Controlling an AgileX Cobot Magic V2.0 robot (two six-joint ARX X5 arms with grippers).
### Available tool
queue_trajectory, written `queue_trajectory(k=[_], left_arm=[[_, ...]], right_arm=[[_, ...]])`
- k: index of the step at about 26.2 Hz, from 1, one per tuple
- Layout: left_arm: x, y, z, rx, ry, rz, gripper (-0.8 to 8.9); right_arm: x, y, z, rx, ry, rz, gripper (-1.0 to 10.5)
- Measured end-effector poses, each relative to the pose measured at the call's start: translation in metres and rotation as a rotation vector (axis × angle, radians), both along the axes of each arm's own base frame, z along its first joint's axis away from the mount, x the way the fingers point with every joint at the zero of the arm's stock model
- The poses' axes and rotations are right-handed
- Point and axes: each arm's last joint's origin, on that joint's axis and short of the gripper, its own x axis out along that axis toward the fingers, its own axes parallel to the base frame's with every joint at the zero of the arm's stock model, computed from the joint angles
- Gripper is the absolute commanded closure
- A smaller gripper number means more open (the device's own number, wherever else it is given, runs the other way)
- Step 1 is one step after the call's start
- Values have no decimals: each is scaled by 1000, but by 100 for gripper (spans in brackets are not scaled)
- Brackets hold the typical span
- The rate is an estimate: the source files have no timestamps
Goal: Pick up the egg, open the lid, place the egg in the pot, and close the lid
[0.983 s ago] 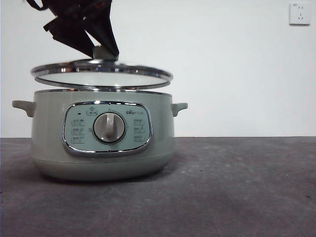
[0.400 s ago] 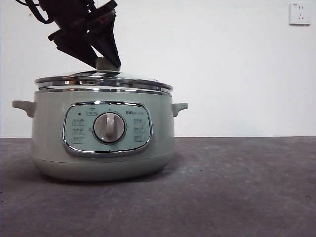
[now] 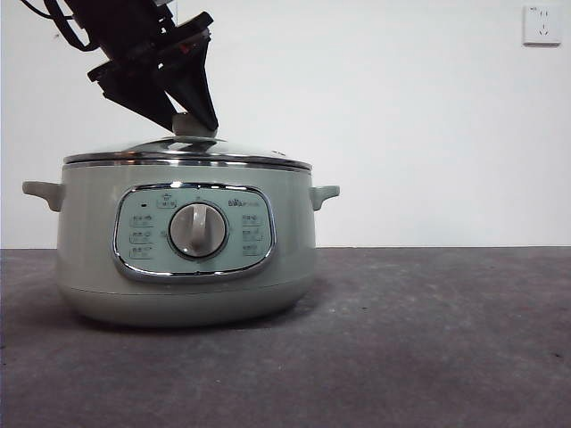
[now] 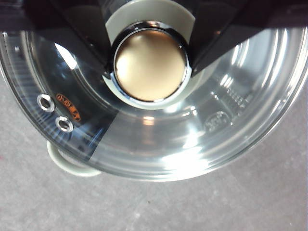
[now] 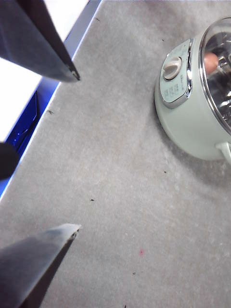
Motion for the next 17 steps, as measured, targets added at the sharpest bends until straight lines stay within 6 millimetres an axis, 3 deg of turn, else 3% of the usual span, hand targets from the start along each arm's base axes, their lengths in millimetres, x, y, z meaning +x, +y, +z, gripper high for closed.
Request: queue_trajectory(k=[4, 8, 17], left_arm=[[0, 1, 0, 7, 17, 1, 801], [1, 0, 0, 9, 21, 1, 543], [2, 0, 2, -6, 15, -9, 528]], right_arm=[[0, 0, 0, 1, -1, -1, 447], [0, 0, 0, 1, -1, -1, 447], [0, 0, 0, 0, -2, -2, 447]])
